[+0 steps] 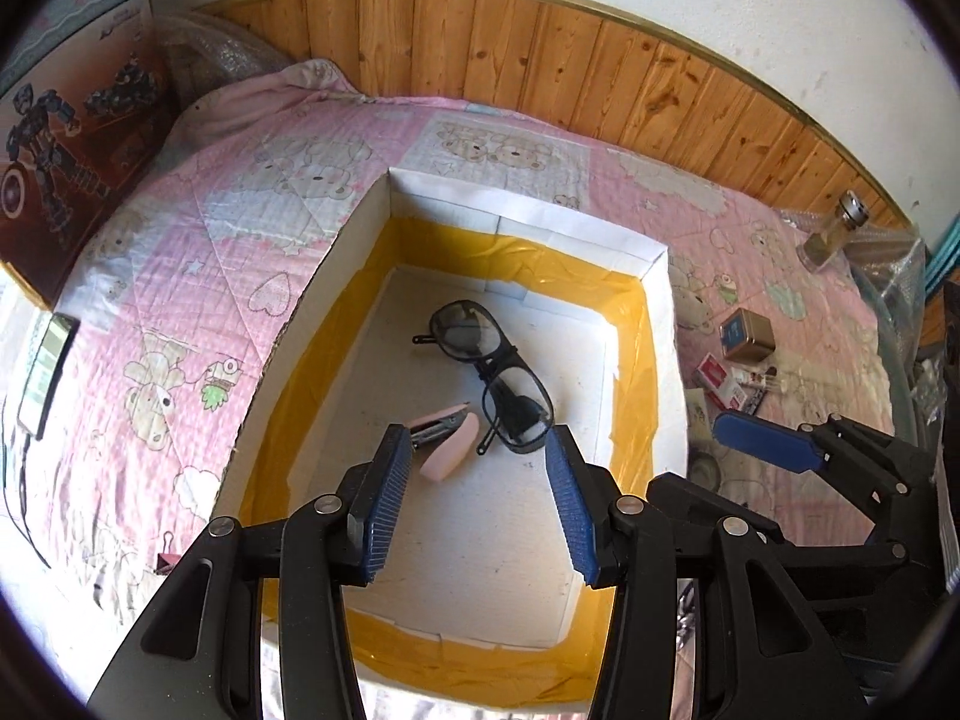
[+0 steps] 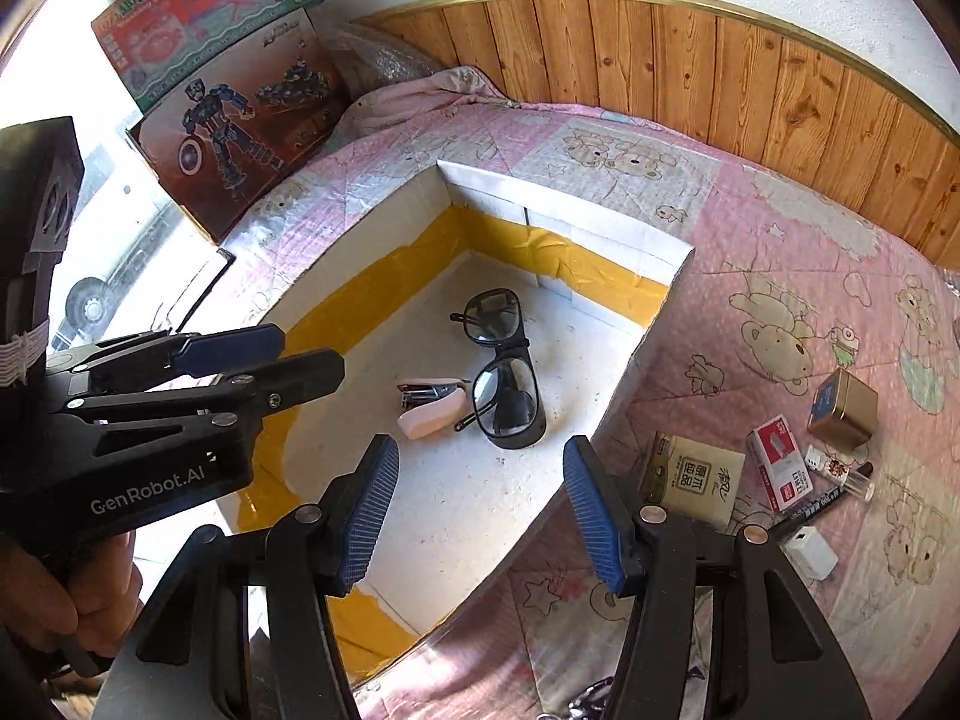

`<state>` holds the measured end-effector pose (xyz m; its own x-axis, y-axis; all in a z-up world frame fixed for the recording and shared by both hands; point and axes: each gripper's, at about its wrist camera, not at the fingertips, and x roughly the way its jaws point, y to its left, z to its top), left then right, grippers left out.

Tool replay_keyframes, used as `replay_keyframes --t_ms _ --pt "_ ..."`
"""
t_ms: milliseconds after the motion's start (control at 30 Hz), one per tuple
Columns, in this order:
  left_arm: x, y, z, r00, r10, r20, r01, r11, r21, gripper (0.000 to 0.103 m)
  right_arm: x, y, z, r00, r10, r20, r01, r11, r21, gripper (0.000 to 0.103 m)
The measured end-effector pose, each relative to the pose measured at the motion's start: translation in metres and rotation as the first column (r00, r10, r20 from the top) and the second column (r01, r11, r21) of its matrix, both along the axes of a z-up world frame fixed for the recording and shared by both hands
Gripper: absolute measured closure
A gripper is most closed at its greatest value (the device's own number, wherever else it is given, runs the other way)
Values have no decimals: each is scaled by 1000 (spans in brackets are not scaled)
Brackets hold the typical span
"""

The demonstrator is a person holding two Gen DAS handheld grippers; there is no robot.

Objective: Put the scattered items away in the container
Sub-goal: 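Withdraw both open tools from the box back toward the scattered items, then grasp the purple action figure with the left tool while the right tool grasps the white charger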

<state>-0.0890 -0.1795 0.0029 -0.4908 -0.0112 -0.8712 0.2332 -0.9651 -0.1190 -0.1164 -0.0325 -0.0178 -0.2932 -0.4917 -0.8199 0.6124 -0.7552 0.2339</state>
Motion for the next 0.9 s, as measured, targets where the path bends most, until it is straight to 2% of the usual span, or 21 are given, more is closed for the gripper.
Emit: replay_keyframes --t_ms 200,300,533,700,900 --pt "27 21 9 999 -9 -32 8 1000 -28 54 28 25 3 1000 -9 -9 8 994 -111 45" --pt "41 34 10 998 -28 -55 27 999 -17 54 40 42 2 1000 -26 -7 24 987 -156 45" --pt "69 80 12 986 -130 -102 130 991 -1 54 63 96 -3 997 -71 15 72 972 -224 46" --pt "81 113 2 971 -216 -99 220 975 38 54 76 136 -20 990 -135 47 143 964 -223 52" --pt "82 147 -28 957 -288 -36 290 953 89 54 88 170 -71 965 -221 145 243 956 -163 54"
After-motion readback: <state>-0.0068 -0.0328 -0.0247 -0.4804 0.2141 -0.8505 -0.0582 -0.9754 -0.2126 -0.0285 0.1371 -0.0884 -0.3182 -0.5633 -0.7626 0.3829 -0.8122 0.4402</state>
